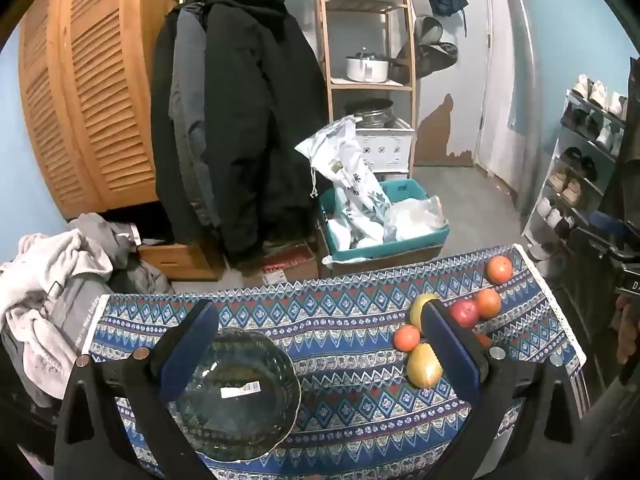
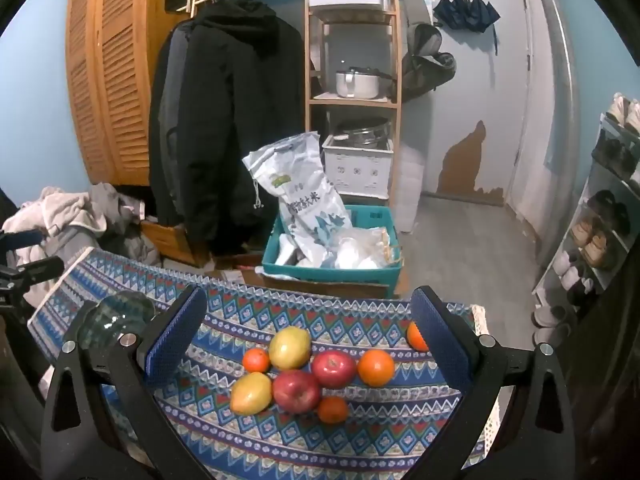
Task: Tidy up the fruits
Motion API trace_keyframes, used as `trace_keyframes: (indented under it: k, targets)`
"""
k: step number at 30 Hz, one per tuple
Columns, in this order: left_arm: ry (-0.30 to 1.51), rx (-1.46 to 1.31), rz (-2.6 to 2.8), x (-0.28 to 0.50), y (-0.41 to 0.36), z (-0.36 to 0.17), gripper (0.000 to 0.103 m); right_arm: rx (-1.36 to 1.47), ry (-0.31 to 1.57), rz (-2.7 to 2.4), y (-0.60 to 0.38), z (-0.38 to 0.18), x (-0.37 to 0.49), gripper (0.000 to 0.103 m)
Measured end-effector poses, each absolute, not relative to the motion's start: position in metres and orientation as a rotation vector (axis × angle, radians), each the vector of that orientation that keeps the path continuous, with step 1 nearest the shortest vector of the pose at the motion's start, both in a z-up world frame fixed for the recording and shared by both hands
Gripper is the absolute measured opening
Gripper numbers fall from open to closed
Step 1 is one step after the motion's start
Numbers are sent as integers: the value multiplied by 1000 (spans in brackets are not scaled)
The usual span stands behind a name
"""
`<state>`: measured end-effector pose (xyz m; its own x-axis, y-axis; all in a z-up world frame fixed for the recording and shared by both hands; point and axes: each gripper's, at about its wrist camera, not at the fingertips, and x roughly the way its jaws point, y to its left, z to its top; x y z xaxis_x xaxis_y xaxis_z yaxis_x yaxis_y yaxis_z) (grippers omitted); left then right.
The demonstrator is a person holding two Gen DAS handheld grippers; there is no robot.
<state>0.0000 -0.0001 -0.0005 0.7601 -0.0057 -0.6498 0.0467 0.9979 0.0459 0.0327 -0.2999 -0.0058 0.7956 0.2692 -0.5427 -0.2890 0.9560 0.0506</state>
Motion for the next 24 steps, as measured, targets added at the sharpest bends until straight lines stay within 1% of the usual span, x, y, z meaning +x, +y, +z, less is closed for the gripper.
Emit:
trace_keyframes:
  k: [19,24]
  targets:
    - [703,57,-32,-3,-1,9,102,-35,577,309,-296,-4,32,100]
    - [703,57,-38,-2,0,4,102,-38,577,312,-295,-5,33,100]
